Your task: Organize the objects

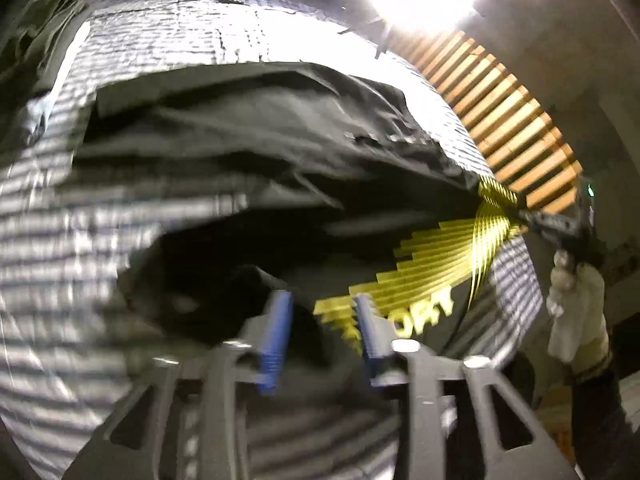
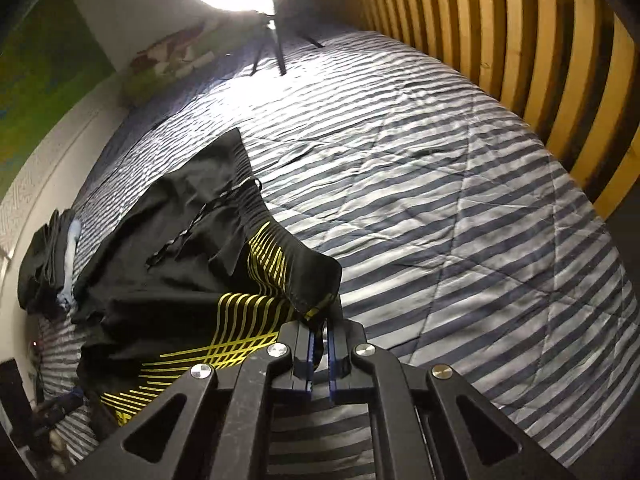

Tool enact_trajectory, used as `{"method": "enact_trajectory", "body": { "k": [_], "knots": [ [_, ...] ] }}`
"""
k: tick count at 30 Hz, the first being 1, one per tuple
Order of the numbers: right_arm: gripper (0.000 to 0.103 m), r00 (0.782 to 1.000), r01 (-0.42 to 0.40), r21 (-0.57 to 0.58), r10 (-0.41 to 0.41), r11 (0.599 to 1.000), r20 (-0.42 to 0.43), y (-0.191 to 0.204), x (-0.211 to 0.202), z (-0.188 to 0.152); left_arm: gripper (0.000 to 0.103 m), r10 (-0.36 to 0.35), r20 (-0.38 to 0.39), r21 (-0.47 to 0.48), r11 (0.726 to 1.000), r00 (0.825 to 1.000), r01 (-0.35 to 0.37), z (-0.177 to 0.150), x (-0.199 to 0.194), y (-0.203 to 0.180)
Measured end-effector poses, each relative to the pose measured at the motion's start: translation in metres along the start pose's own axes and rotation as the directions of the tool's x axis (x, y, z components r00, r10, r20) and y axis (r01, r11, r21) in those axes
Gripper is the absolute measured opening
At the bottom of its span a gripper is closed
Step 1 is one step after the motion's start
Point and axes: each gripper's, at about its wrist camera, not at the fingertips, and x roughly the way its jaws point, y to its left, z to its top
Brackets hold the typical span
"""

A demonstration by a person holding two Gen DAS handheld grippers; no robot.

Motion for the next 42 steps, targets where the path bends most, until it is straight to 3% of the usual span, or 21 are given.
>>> {"method": "enact_trajectory", "body": {
  "k": [3, 6, 9, 12, 15, 16, 17, 18, 23, 26, 28, 30, 31, 32, 35, 38, 42],
  "knots": [
    [0.004, 0.999, -0.011, 0.003, 0.011, 1.0, -0.034, -0.002, 0.007, -0.003, 0.052, 0.028, 0.001, -0.005, 1.0, 1.0, -0.028, 0.009, -0.004, 0.0],
    [0.005, 0.999, 0.013, -0.026, -0.014, 1.0, -0.041, 0.0, 0.018, -0.004, 0.063, 0.025, 0.032, -0.014, 1.0, 0.999, -0.024, -0.009, -0.023, 0.006],
    [0.005, 0.999, 0.01, -0.02, -0.011, 1.0, -0.048, -0.004, 0.024, -0.006, 0.074, 0.055, 0.005, -0.026, 0.998, 0.998, -0.054, -0.044, -0.031, 0.025],
    [0.005, 0.998, 0.012, -0.016, -0.013, 1.0, -0.06, -0.006, 0.03, -0.008, 0.074, 0.06, -0.063, -0.056, 0.996, 0.996, -0.064, -0.068, -0.015, 0.038],
    [0.005, 0.998, 0.023, -0.024, -0.024, 0.999, -0.065, -0.006, 0.03, -0.011, 0.073, 0.045, -0.062, -0.068, 0.997, 0.997, -0.049, -0.073, 0.001, 0.04],
    [0.005, 0.998, 0.022, -0.02, -0.023, 1.0, -0.067, -0.007, 0.029, -0.011, 0.06, 0.049, -0.053, -0.04, 0.998, 0.997, -0.052, -0.072, 0.004, 0.035],
    [0.005, 0.998, 0.022, -0.017, -0.023, 1.0, -0.066, -0.007, 0.028, -0.011, 0.015, 0.064, -0.069, -0.006, 0.998, 0.996, -0.065, -0.071, 0.007, 0.028],
    [0.005, 0.998, 0.025, -0.017, -0.026, 1.0, -0.064, -0.007, 0.026, -0.011, 0.002, 0.071, -0.09, 0.005, 0.997, 0.993, -0.071, -0.071, 0.009, 0.024],
    [0.005, 0.999, 0.026, -0.046, -0.027, 0.999, -0.03, 0.004, 0.004, -0.012, 0.004, 0.047, -0.014, 0.059, 0.997, 0.999, -0.046, -0.079, -0.059, 0.004],
    [0.005, 1.0, 0.019, -0.077, -0.02, 0.997, -0.015, 0.014, -0.014, -0.016, 0.004, 0.087, 0.024, 0.074, 0.993, 0.996, -0.088, -0.094, -0.105, -0.001],
    [0.005, 0.999, 0.039, -0.09, -0.039, 0.995, -0.001, 0.017, -0.023, -0.021, 0.007, 0.079, 0.005, 0.065, 0.995, 0.997, -0.079, -0.105, -0.116, 0.002],
    [0.005, 0.998, 0.057, -0.091, -0.058, 0.994, -0.007, 0.015, -0.024, -0.027, 0.01, 0.051, -0.067, 0.062, 0.997, 0.996, -0.047, -0.118, -0.11, 0.007],
    [0.005, 0.996, 0.088, -0.106, -0.09, 0.99, -0.016, 0.014, -0.021, -0.031, 0.017, 0.053, -0.108, 0.082, 0.996, 0.993, -0.044, -0.124, -0.106, 0.009],
    [0.011, 0.993, 0.11, -0.123, -0.114, 0.986, -0.028, 0.012, -0.017, -0.034, 0.027, 0.106, -0.127, 0.096, 0.991, 0.986, -0.094, -0.13, -0.101, 0.013],
    [0.022, 0.985, 0.126, -0.154, -0.142, 0.98, -0.097, 0.0, -0.005, -0.045, 0.037, 0.107, -0.116, 0.051, 0.994, 0.987, -0.102, -0.124, -0.102, 0.031],
    [0.027, 0.99, 0.112, -0.113, -0.121, 0.987, -0.074, -0.019, -0.013, -0.047, 0.038, 0.113, -0.058, -0.001, 0.994, 0.992, -0.113, -0.103, -0.108, 0.048],
    [0.029, 0.996, 0.076, -0.038, -0.078, 0.996, -0.038, -0.036, -0.021, -0.033, 0.039, 0.177, 0.009, -0.013, 0.984, 0.984, -0.177, -0.06, -0.11, 0.064]
  ]
}}
